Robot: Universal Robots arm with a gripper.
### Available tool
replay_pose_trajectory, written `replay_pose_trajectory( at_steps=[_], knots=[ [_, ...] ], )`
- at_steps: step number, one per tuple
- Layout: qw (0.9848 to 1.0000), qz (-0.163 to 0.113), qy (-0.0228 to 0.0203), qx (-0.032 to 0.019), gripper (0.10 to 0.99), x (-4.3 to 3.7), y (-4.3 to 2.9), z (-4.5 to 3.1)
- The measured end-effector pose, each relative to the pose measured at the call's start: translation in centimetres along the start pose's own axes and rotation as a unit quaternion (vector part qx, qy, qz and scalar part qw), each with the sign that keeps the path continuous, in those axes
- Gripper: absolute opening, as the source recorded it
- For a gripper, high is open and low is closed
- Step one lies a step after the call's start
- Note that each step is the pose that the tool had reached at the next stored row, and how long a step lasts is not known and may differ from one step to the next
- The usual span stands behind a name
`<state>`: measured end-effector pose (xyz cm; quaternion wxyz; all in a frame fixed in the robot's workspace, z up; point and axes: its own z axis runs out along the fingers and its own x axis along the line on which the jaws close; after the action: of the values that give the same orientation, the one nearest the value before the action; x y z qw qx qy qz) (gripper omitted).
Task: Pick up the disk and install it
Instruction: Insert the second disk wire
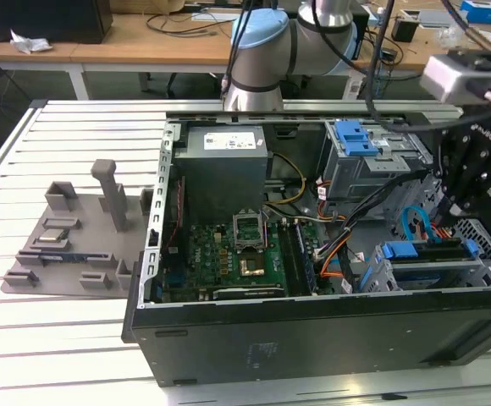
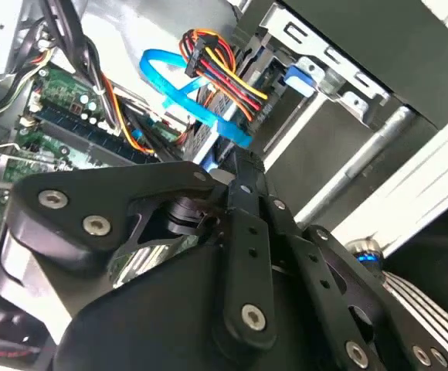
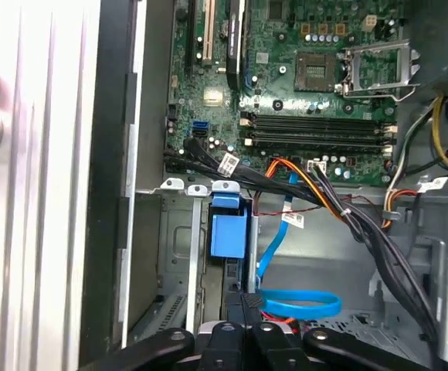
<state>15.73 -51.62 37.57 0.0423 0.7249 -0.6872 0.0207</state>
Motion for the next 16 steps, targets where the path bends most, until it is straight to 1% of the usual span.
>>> replay_pose_trajectory(
  at_steps=[1, 2, 4, 7, 11, 13, 15, 16],
  knots=[
    [1.0000, 0.000, 0.0027, -0.0002, 0.106, -0.09, 0.02, -0.92],
    [1.0000, 0.000, 0.0033, -0.0002, 0.106, -0.10, 0.03, -1.33],
    [1.0000, 0.000, 0.0032, -0.0002, 0.106, -0.09, 0.03, -1.30],
    [1.0000, 0.000, 0.0033, -0.0011, 0.106, -0.12, -0.22, -0.41],
    [1.0000, 0.000, 0.0033, -0.0012, 0.106, -0.11, -0.79, 0.44],
    [1.0000, 0.000, 0.0033, -0.0012, 0.106, -0.09, -1.10, 1.09],
    [1.0000, 0.000, 0.0032, -0.0013, 0.106, -0.05, -1.11, 1.54],
    [1.0000, 0.000, 0.0032, -0.0014, 0.106, -0.04, -1.13, 1.94]
  ],
)
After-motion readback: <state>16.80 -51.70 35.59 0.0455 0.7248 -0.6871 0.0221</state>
